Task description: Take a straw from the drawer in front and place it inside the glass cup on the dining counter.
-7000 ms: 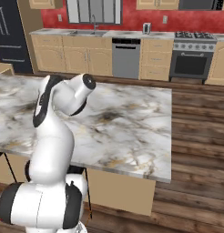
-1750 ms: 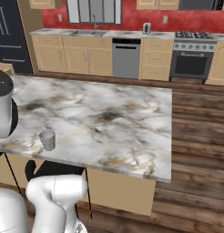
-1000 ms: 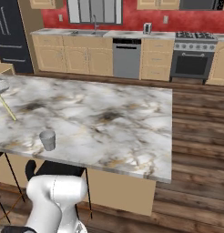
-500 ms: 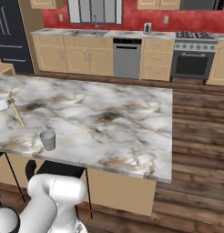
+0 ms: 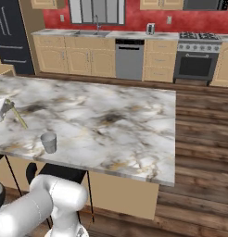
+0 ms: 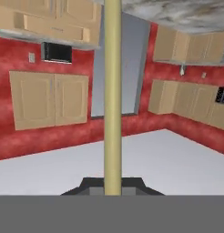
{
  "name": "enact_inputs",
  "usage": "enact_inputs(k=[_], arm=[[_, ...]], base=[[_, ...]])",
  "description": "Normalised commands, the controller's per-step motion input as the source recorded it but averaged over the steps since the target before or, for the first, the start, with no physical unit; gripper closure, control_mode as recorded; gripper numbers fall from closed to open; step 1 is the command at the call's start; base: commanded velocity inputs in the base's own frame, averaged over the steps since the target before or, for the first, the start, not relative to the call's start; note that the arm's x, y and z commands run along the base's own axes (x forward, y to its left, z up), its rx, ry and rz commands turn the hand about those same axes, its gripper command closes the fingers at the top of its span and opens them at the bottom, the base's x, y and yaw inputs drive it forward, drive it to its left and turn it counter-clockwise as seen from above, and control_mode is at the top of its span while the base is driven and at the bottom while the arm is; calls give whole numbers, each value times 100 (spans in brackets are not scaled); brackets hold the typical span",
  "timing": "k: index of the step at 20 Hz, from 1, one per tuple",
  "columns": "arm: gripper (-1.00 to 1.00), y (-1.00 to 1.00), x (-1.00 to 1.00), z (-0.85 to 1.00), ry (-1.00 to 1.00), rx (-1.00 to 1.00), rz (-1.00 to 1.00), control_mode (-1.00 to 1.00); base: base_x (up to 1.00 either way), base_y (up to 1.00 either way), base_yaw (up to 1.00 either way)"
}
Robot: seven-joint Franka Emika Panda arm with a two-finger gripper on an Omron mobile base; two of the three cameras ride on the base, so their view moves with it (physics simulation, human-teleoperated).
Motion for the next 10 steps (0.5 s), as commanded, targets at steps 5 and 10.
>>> enact_inputs(k=[5, 10], arm=[[100, -21, 1, -14, -29, 14, -3, -100], [100, -37, 5, -11, -9, 21, -4, -100]], base=[[0, 0, 0], [0, 0, 0]])
